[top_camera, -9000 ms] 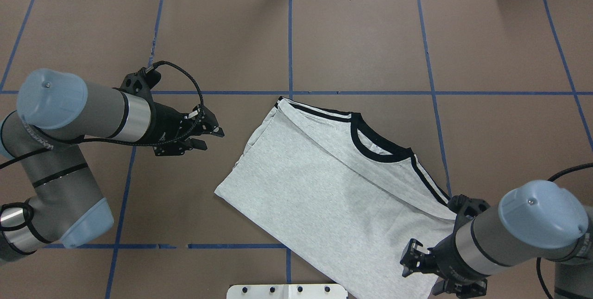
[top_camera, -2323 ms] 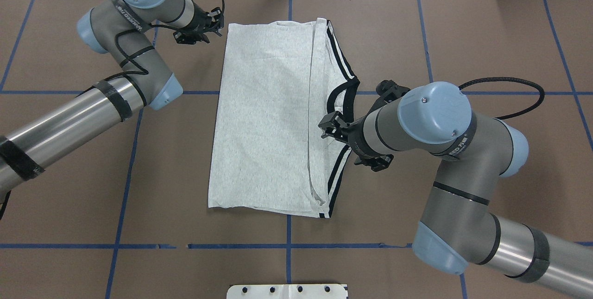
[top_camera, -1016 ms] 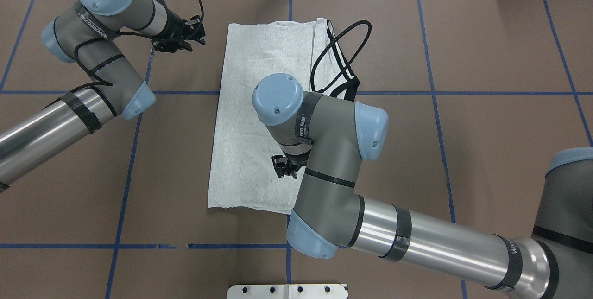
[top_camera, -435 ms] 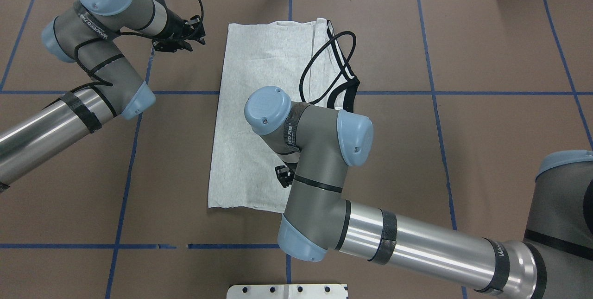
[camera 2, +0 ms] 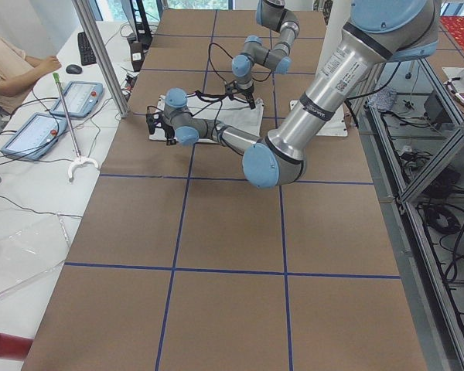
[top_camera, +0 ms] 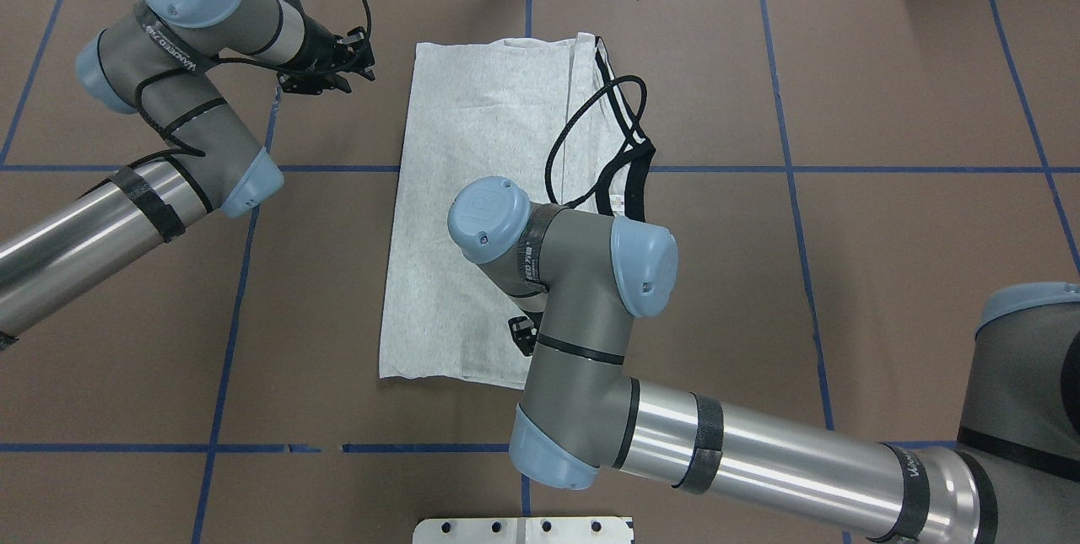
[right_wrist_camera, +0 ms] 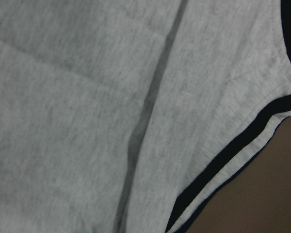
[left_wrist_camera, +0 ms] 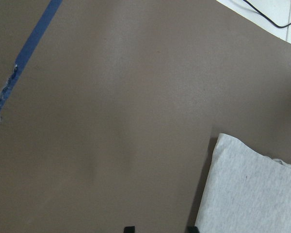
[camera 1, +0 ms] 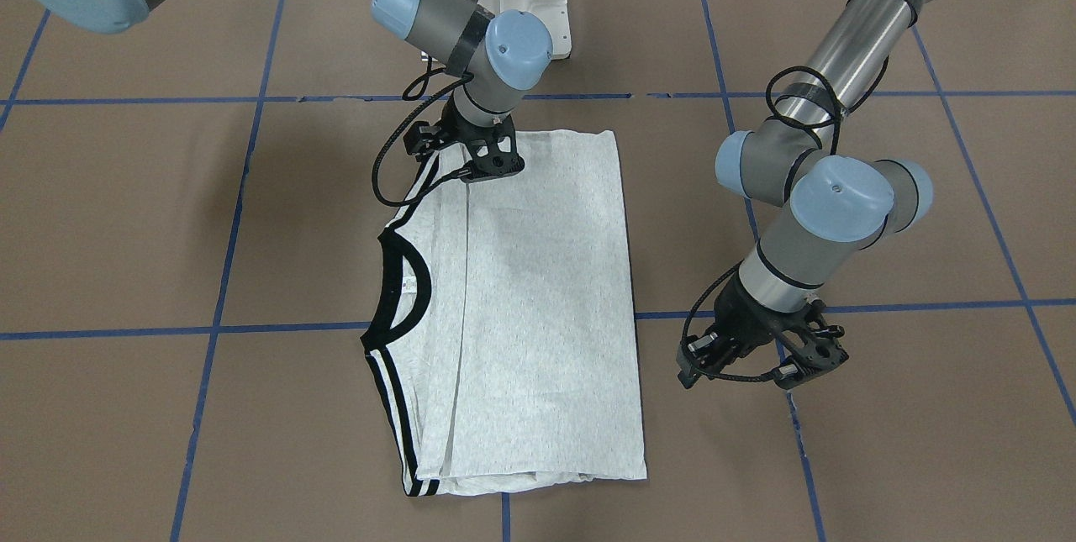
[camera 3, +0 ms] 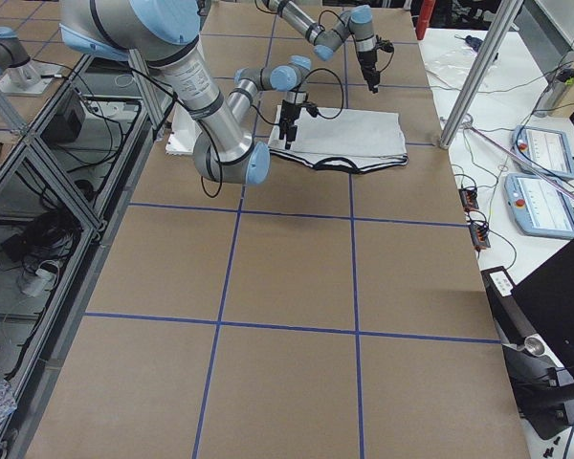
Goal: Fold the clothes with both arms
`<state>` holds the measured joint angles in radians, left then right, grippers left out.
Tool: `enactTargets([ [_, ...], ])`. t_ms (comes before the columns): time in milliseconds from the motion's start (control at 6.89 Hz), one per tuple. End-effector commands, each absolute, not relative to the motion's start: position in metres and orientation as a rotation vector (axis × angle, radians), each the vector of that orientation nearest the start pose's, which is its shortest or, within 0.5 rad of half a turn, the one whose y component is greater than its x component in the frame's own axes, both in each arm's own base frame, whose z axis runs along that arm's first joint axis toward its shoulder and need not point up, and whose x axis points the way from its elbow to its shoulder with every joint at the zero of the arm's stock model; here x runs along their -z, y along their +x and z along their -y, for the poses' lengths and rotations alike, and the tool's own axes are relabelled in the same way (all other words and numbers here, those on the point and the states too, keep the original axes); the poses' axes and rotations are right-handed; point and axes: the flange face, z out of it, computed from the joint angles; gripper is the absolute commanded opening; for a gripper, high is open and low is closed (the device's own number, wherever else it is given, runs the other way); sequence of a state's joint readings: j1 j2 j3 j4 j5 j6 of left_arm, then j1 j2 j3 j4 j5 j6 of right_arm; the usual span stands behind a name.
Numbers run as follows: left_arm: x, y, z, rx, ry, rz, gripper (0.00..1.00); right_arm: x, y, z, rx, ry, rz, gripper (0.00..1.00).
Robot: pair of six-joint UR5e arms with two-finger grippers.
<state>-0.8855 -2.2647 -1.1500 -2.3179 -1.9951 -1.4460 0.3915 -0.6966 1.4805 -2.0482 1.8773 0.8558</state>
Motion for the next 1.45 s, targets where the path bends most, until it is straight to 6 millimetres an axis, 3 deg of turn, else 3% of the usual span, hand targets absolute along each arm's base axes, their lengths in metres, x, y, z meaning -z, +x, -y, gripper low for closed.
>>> enactTargets([
  [0, -0.346, 0.418, 0.659, 0.469, 0.152, -1.080, 0.46, -0.237, -0.625, 0.371, 0.360, -0.112, 0.387, 1.00],
  [145, -0.345, 0.415, 0.658, 0.471, 0.154, -1.081, 0.46, -0.244, -0.607, 0.368, 0.358, -0.107, 0.362, 1.00],
  [290, -0.346, 0.414, 0.659, 0.475, 0.148, -1.073, 0.46, -0.263, -0.562, 0.354, 0.383, -0.101, 0.357, 1.00],
  [435, -0.341, 0.413, 0.658, 0.472, 0.153, -1.080, 0.46, -0.290, -0.533, 0.341, 0.404, -0.085, 0.324, 1.00],
  [581, -0.337, 0.412, 0.657, 0.476, 0.146, -1.069, 0.47, -0.313, -0.526, 0.328, 0.419, -0.068, 0.286, 1.00],
  [726, -0.333, 0.412, 0.656, 0.476, 0.146, -1.070, 0.46, -0.298, -0.530, 0.324, 0.431, -0.063, 0.308, 1.00],
  [1161, -0.336, 0.402, 0.646, 0.474, 0.156, -1.081, 0.46, -0.245, -0.536, 0.346, 0.397, 0.010, 0.412, 1.00],
  [1306, -0.337, 0.401, 0.644, 0.473, 0.155, -1.081, 0.46, -0.230, -0.562, 0.360, 0.394, 0.024, 0.431, 1.00],
])
